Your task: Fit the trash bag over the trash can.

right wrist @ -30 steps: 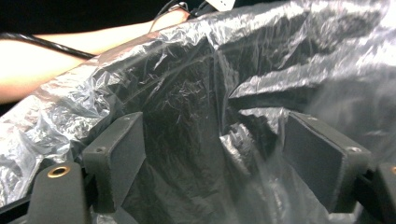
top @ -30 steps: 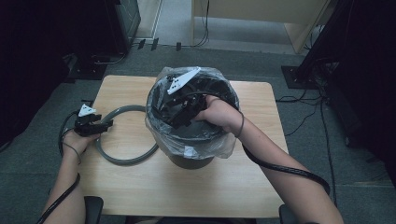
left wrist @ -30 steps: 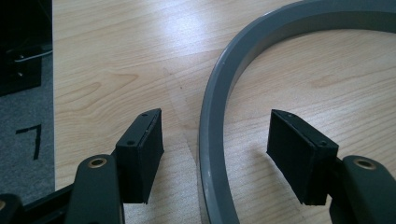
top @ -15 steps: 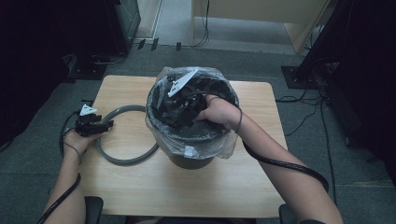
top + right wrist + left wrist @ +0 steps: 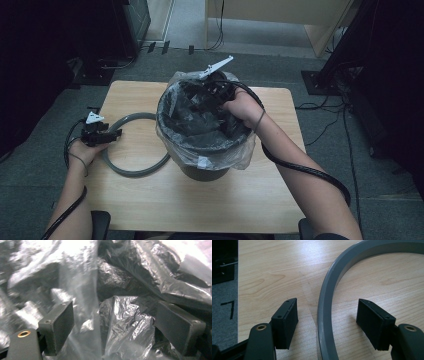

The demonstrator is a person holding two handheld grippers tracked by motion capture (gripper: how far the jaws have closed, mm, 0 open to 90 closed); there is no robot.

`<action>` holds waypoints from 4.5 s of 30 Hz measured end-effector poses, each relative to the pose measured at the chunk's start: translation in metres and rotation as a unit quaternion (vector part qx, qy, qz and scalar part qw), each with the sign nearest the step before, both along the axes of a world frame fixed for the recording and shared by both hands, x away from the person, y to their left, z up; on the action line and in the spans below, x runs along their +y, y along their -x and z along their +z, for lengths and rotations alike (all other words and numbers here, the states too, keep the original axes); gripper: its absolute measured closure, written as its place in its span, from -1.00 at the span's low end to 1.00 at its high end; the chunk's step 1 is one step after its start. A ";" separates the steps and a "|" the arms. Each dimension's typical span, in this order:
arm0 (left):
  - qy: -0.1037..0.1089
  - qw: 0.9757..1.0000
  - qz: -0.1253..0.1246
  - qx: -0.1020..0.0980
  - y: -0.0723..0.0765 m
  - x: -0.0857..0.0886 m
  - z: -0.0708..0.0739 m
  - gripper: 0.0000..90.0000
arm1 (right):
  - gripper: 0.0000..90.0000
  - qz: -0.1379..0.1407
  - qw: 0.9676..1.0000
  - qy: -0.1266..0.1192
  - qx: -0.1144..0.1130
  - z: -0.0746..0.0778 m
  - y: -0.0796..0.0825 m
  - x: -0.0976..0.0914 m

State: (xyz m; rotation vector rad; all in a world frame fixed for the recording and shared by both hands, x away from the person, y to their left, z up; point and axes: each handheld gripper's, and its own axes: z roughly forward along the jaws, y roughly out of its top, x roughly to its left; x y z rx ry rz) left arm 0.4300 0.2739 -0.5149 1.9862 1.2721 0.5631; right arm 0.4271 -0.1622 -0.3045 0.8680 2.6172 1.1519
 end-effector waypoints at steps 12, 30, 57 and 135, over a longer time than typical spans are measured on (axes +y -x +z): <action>0.010 1.000 0.003 0.002 0.000 0.001 0.000 -0.29 | -0.64 0.021 0.999 0.024 -0.005 -0.020 -0.007 0.014; 0.013 1.000 0.006 0.003 0.000 -0.001 0.000 -0.34 | -0.67 0.077 0.997 -0.015 0.003 -0.015 0.027 0.042; 0.034 0.999 0.015 0.008 -0.001 0.001 0.000 -0.34 | -0.57 -0.084 0.996 -0.010 -0.019 -0.020 0.005 0.003; -0.005 1.000 0.018 0.002 0.000 -0.010 -0.001 -0.42 | -0.66 0.050 0.997 -0.041 -0.045 0.065 0.056 -0.058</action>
